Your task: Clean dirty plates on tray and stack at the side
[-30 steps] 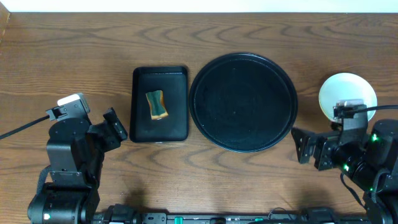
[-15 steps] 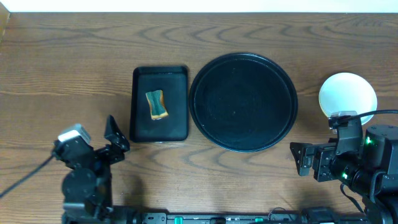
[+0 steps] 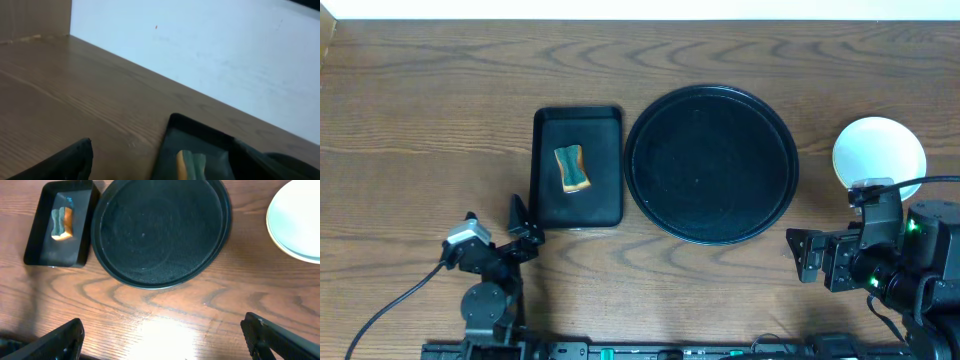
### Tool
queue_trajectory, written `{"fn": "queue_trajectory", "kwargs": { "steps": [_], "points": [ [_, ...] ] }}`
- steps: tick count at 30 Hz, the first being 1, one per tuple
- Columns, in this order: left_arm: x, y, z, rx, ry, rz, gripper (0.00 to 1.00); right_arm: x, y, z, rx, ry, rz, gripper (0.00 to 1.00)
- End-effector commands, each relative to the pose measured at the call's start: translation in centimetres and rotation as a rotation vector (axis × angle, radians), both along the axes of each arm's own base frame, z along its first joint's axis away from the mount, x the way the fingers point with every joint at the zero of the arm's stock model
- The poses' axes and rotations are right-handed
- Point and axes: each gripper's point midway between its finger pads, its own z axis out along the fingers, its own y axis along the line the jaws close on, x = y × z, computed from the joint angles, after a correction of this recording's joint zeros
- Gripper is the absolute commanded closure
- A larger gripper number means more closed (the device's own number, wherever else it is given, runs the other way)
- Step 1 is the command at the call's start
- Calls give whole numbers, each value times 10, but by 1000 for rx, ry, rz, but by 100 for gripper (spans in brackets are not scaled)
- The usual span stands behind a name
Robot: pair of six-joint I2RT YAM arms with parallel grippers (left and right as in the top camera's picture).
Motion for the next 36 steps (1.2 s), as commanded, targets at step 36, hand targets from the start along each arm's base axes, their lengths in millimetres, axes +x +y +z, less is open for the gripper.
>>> {"fn": "queue_trajectory", "kwargs": {
  "steps": [36],
  "points": [
    [4, -1, -38, -13, 75, -4, 13, 46, -12, 31, -66, -237, -44, 1]
  ]
}}
